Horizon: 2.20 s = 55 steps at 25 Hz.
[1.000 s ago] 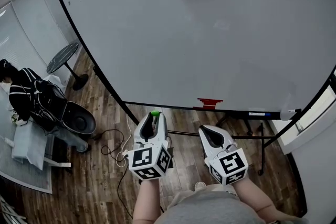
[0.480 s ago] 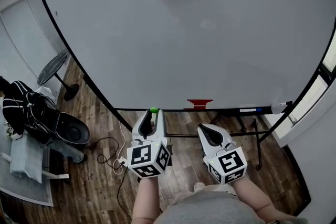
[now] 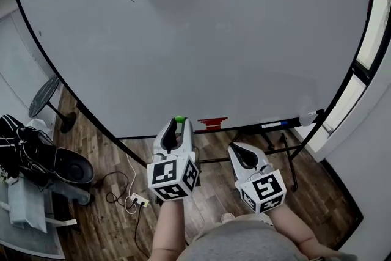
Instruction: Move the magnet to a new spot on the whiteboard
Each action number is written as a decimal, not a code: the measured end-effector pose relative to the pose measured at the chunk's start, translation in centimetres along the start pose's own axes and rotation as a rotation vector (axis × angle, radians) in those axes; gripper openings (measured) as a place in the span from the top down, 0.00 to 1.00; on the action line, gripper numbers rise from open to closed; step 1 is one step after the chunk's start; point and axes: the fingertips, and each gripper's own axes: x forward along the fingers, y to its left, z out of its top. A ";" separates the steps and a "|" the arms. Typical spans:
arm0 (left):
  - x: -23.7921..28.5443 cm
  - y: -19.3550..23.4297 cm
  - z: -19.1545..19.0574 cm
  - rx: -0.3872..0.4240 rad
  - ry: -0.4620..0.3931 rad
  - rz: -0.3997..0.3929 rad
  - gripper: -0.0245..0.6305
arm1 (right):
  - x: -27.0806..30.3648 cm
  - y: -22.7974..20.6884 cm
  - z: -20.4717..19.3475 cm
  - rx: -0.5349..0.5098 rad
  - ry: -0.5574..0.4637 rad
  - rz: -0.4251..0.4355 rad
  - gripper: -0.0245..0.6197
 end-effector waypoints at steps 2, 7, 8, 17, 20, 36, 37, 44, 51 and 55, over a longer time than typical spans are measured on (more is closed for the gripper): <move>0.9 -1.1 0.0 0.004 0.003 -0.028 0.75 | -0.3 -0.8 0.0 0.005 -0.001 -0.020 0.98; 2.9 -3.8 0.3 0.013 0.005 -0.091 0.75 | -1.2 -2.6 0.1 0.008 -0.005 -0.072 0.98; 3.3 -4.4 0.3 0.015 0.004 -0.103 0.75 | -1.4 -3.0 0.1 0.008 -0.005 -0.081 0.98; 5.8 -8.4 0.4 0.015 0.001 -0.180 0.75 | -3.2 -5.7 0.1 0.010 -0.013 -0.144 0.98; 6.6 -9.4 0.7 0.024 -0.006 -0.195 0.75 | -3.5 -6.5 0.0 0.014 -0.013 -0.157 0.98; 11.7 -11.4 3.1 0.052 -0.045 -0.187 0.75 | -2.3 -9.2 -0.9 0.022 0.006 -0.156 0.98; 12.1 -11.5 3.3 0.052 -0.047 -0.183 0.75 | -2.2 -9.3 -1.0 0.024 0.007 -0.154 0.98; 14.8 -11.6 4.3 0.056 -0.055 -0.162 0.75 | -1.0 -9.9 -1.0 0.033 0.008 -0.148 0.98; 16.6 -11.1 4.9 0.071 -0.061 -0.120 0.75 | -0.2 -10.4 -1.2 0.037 0.011 -0.146 0.98; 17.1 -10.9 4.8 0.086 -0.062 -0.085 0.75 | 0.0 -10.6 -1.3 0.039 0.010 -0.146 0.98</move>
